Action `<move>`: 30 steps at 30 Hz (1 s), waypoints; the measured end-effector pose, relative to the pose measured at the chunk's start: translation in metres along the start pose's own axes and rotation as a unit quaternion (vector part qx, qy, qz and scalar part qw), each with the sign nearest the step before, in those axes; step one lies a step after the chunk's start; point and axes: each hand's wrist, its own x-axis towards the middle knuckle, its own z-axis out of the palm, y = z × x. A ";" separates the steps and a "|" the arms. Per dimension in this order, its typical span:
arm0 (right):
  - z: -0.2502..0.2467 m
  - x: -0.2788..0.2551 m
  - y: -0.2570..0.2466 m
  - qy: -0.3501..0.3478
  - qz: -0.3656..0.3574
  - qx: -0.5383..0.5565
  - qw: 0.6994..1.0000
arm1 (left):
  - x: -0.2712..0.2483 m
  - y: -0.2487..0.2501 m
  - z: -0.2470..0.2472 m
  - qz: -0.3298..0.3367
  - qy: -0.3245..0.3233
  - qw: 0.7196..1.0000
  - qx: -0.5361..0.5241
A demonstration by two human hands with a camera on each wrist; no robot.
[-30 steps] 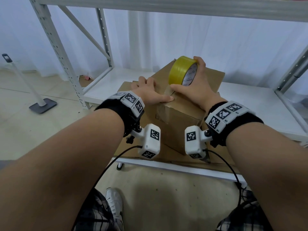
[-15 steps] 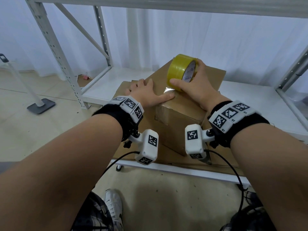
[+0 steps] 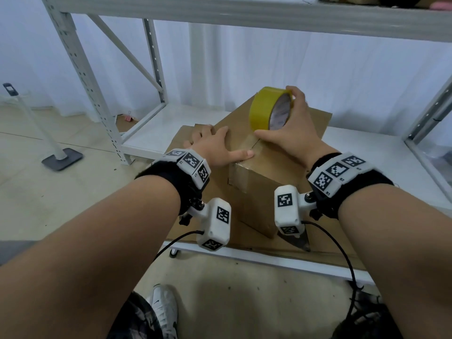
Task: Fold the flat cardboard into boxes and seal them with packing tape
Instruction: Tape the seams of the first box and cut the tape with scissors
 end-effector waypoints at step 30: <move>-0.001 -0.036 0.013 0.034 0.264 0.013 0.964 | 0.020 0.007 -0.005 -0.018 -0.008 1.000 -0.017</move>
